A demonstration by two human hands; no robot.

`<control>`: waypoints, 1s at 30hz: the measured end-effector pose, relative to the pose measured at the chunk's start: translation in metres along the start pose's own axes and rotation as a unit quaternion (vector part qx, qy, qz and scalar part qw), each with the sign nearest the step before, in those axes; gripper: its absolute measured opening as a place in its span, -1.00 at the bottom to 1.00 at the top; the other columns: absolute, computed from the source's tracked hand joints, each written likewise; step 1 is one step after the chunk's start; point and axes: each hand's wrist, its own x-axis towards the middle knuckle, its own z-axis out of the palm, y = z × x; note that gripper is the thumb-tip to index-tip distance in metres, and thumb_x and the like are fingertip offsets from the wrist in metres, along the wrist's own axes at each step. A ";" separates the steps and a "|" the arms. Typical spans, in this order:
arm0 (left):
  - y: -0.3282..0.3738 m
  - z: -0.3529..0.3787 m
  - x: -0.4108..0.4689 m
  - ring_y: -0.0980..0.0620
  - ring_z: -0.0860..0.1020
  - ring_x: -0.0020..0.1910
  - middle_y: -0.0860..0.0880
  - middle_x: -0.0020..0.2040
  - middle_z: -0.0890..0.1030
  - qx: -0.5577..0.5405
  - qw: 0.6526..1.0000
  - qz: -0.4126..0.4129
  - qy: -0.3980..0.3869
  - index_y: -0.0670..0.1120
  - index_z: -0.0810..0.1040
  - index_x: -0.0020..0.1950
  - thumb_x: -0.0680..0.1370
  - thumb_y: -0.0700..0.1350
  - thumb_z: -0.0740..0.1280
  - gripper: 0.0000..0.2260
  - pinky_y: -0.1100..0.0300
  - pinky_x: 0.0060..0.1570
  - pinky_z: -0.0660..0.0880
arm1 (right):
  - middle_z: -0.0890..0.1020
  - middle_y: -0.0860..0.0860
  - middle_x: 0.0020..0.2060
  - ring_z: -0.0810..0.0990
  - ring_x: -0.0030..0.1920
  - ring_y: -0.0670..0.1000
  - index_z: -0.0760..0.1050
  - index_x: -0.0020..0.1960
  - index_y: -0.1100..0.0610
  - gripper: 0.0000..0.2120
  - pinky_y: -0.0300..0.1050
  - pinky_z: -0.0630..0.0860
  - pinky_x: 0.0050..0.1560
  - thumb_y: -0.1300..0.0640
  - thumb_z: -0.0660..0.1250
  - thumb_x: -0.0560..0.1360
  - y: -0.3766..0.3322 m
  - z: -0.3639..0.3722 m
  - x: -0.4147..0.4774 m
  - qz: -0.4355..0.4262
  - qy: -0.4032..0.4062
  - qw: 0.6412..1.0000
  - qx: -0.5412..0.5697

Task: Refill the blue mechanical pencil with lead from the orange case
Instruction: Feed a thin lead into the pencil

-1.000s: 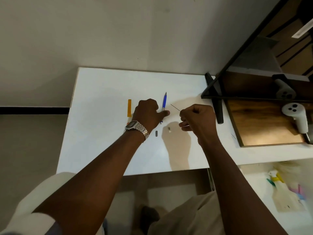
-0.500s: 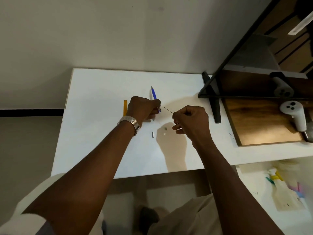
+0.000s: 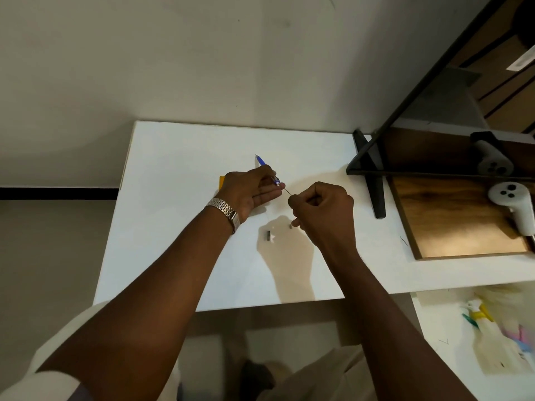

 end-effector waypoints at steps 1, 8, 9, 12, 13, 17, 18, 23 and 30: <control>0.000 0.000 0.000 -0.09 0.77 -0.27 -0.16 -0.35 0.73 -0.001 1.000 -0.002 -0.002 -0.31 0.63 -0.09 0.55 -0.30 0.42 -0.93 0.16 -0.34 0.68 | 0.69 -0.03 -0.50 0.74 -0.39 0.01 0.62 -0.29 0.15 -0.86 0.04 0.71 -0.16 0.16 0.45 0.43 -0.001 0.000 0.000 -0.001 0.001 1.000 -0.006; 0.000 0.000 0.001 -0.10 0.77 -0.27 -0.18 -0.33 0.73 -0.013 1.000 -0.004 0.001 -0.32 0.63 -0.08 0.56 -0.31 0.42 -0.93 0.15 -0.33 0.69 | 0.71 -0.01 -0.45 0.73 -0.33 0.04 0.63 -0.28 0.14 -0.86 0.03 0.69 -0.16 0.14 0.45 0.44 -0.001 0.003 0.001 -0.002 0.002 0.999 -0.034; -0.001 0.000 0.001 -0.10 0.77 -0.27 -0.18 -0.33 0.73 -0.012 1.000 -0.004 0.002 -0.32 0.63 -0.08 0.55 -0.30 0.43 -0.93 0.15 -0.33 0.69 | 0.71 -0.01 -0.45 0.72 -0.33 0.04 0.63 -0.28 0.15 -0.86 0.03 0.69 -0.16 0.14 0.44 0.44 -0.001 0.004 0.001 -0.002 0.002 0.999 -0.035; -0.003 0.001 0.002 -0.12 0.77 -0.25 -0.21 -0.30 0.74 -0.005 1.000 -0.003 0.004 -0.33 0.64 -0.08 0.55 -0.31 0.44 -0.93 0.15 -0.34 0.69 | 0.71 -0.02 -0.46 0.72 -0.31 0.03 0.64 -0.27 0.15 -0.85 0.01 0.68 -0.14 0.14 0.44 0.45 0.000 0.006 0.002 -0.004 0.002 0.999 -0.040; -0.003 0.002 0.002 -0.12 0.77 -0.25 -0.22 -0.29 0.74 -0.003 1.000 -0.002 0.004 -0.33 0.64 -0.08 0.54 -0.31 0.44 -0.93 0.15 -0.34 0.69 | 0.71 -0.02 -0.45 0.72 -0.31 0.03 0.64 -0.27 0.16 -0.84 0.01 0.68 -0.13 0.13 0.44 0.46 0.000 0.006 0.003 -0.005 0.001 0.999 -0.040; -0.005 0.004 0.002 -0.12 0.77 -0.27 -0.21 -0.28 0.75 0.017 1.000 0.008 -0.001 -0.32 0.65 -0.07 0.51 -0.32 0.47 -0.94 0.15 -0.33 0.69 | 0.71 -0.03 -0.45 0.72 -0.34 0.00 0.66 -0.27 0.13 -0.82 0.00 0.69 -0.14 0.12 0.44 0.49 -0.001 0.011 0.006 -0.018 0.002 0.999 -0.042; -0.005 0.004 0.002 -0.11 0.77 -0.29 -0.21 -0.28 0.75 0.025 1.000 0.012 -0.003 -0.31 0.66 -0.06 0.51 -0.31 0.48 -0.93 0.15 -0.33 0.69 | 0.72 -0.03 -0.45 0.73 -0.34 0.00 0.66 -0.26 0.12 -0.82 0.01 0.69 -0.14 0.12 0.44 0.50 -0.001 0.012 0.007 -0.021 0.003 0.999 -0.041; -0.006 0.004 0.003 -0.11 0.76 -0.27 -0.22 -0.22 0.75 0.037 0.999 0.015 -0.013 -0.34 0.68 0.00 0.48 -0.30 0.51 -0.86 0.09 -0.28 0.71 | 0.76 0.05 -0.32 0.76 -0.25 0.10 0.74 -0.15 0.15 -0.85 0.11 0.68 -0.07 0.17 0.43 0.55 0.003 0.016 0.012 -0.056 -0.004 0.998 -0.038; -0.004 0.000 0.006 -0.10 0.76 -0.23 -0.22 -0.18 0.76 0.049 0.998 0.006 -0.036 -0.31 0.69 0.04 0.47 -0.25 0.52 -0.81 0.01 -0.16 0.72 | 0.76 -0.10 -0.27 0.75 -0.28 -0.07 0.73 -0.09 0.09 -0.91 0.09 0.69 -0.10 0.09 0.51 0.56 0.013 0.015 0.019 -0.092 -0.002 0.996 -0.010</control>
